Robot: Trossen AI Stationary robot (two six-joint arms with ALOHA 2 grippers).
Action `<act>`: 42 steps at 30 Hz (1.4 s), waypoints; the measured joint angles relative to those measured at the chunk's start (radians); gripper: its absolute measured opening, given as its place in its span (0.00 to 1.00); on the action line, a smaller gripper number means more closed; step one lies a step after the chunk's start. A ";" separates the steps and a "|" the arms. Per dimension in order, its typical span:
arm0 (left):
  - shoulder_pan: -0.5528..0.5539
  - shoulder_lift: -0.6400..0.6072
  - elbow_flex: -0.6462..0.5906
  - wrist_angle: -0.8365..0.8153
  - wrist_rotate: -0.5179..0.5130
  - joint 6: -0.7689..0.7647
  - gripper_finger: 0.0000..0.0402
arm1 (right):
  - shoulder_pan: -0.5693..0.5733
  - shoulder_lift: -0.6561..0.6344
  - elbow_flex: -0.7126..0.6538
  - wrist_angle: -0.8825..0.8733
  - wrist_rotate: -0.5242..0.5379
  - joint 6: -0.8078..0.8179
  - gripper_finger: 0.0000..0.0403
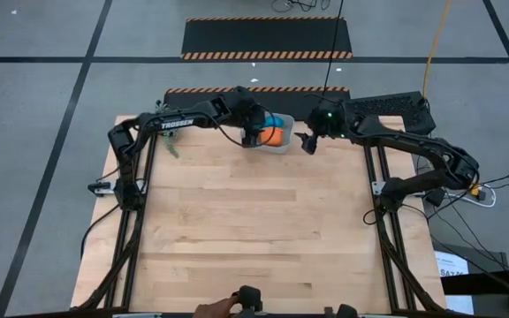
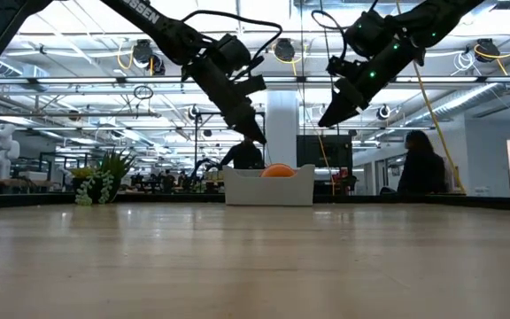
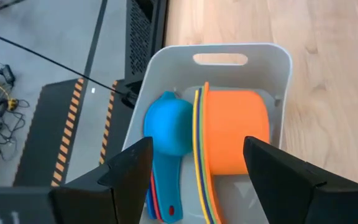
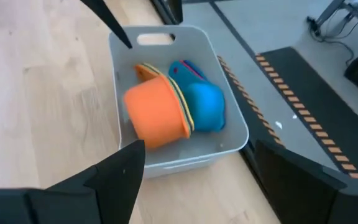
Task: Nest measuring cups in basket
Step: Put the stack of measuring cups into the gray bin
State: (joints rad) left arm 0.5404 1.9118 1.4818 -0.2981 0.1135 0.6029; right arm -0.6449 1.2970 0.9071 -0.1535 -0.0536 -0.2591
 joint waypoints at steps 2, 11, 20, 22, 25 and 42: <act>0.009 0.000 0.000 0.001 0.023 -0.012 0.63 | 0.000 -0.007 -0.001 0.013 -0.001 0.003 0.74; 0.014 0.000 0.000 0.003 0.044 -0.036 0.63 | 0.014 -0.009 -0.002 0.020 -0.001 0.002 0.74; 0.016 0.000 0.000 0.003 0.046 -0.036 0.63 | 0.015 -0.009 -0.002 0.023 0.000 -0.012 0.74; 0.016 0.000 0.000 0.004 0.046 -0.036 0.63 | 0.015 -0.009 -0.002 0.023 0.000 -0.014 0.74; 0.016 0.000 0.000 0.005 0.046 -0.036 0.63 | 0.015 -0.009 -0.002 0.023 0.000 -0.015 0.74; 0.016 0.000 0.000 0.012 0.045 -0.042 0.63 | 0.015 -0.009 -0.002 0.023 0.000 -0.015 0.74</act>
State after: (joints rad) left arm 0.5568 1.9118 1.4822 -0.2865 0.1584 0.5608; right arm -0.6300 1.2884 0.9047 -0.1307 -0.0536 -0.2741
